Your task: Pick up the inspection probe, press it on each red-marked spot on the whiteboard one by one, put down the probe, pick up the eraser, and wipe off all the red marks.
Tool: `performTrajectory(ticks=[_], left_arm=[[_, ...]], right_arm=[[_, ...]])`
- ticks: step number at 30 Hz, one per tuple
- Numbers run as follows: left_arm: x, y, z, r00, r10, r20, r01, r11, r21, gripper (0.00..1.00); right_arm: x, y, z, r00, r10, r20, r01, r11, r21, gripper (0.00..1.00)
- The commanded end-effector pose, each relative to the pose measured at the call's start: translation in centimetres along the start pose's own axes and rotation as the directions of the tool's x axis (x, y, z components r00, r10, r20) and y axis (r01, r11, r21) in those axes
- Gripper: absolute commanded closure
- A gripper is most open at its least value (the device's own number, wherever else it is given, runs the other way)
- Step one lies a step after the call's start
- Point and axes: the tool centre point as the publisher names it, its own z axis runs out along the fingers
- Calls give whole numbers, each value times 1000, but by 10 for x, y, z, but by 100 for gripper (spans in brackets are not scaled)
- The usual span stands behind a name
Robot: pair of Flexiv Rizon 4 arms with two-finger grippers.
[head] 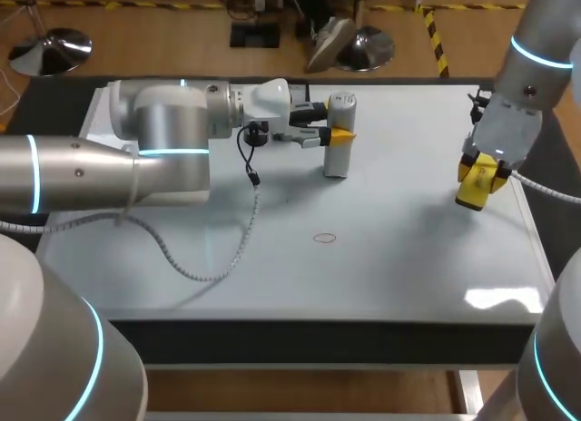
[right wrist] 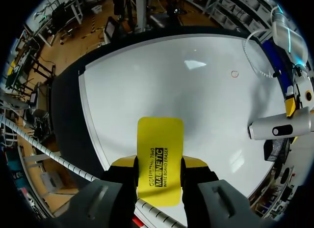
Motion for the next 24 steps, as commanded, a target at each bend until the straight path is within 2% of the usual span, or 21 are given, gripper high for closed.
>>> performTrajectory(ticks=[1,9,16,24], left_arm=[[-8,-15,0,1000,-4,-8,4,1000,-9,100],[-26,-46,1,1000,15,3,-15,999,-36,100],[-44,-69,3,1000,13,3,-13,1000,-11,100],[-78,-95,13,999,39,15,-39,999,4,100]], right_arm=[[0,-1,0,1000,-2,-3,2,1000,2,100],[0,-1,0,1000,-2,-3,2,1000,2,100],[0,-1,0,1000,-2,-3,2,1000,2,100],[0,-1,0,1000,-2,-3,2,1000,2,100]])
